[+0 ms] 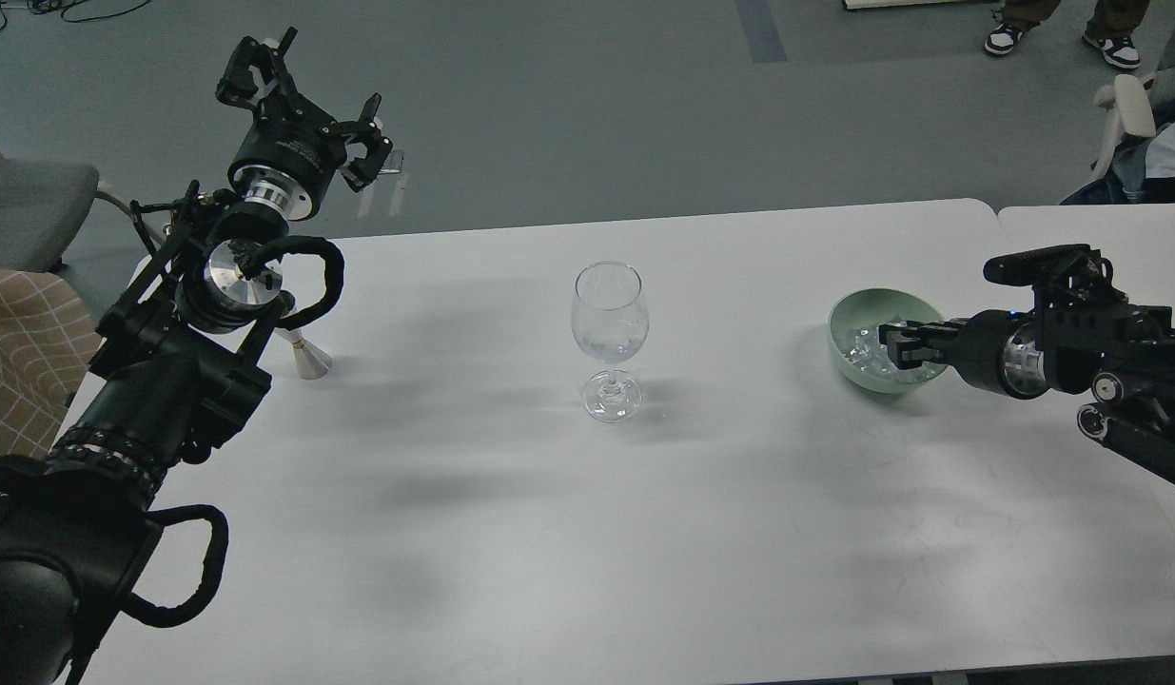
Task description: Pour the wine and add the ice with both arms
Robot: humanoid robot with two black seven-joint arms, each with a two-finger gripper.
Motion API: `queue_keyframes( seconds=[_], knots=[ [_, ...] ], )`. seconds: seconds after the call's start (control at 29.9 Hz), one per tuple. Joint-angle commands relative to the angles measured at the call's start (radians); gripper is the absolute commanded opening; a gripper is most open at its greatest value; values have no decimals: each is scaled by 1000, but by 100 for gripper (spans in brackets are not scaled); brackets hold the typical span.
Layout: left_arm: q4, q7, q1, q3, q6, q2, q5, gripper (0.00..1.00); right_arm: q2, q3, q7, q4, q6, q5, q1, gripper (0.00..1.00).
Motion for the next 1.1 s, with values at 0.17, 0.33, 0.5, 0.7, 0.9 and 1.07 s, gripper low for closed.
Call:
queue_keyframes(
  seconds=[0.17,0.33,0.5,0.7,0.9,1.07],
  knots=[
    [0,-1,0,2,-1,0,2,98,-18,14,4,38,-6,8,10,12],
    [0,-1,-1,2,-2,2,0,98,-102,67,5,117,-4,12,22,16],
    [0,-1,-1,2,-1,2,2,98,-139,166,1,164,0,15,14,19],
    [0,-1,-3,2,1,6,0,98,-152,215,3,224,0,15,13,18],
    [0,1,-4,2,3,8,0,98,-138,268,1,311,3,15,16,18],
    [0,1,-4,0,3,26,0,98,-107,304,0,405,3,14,17,17]
  ],
)
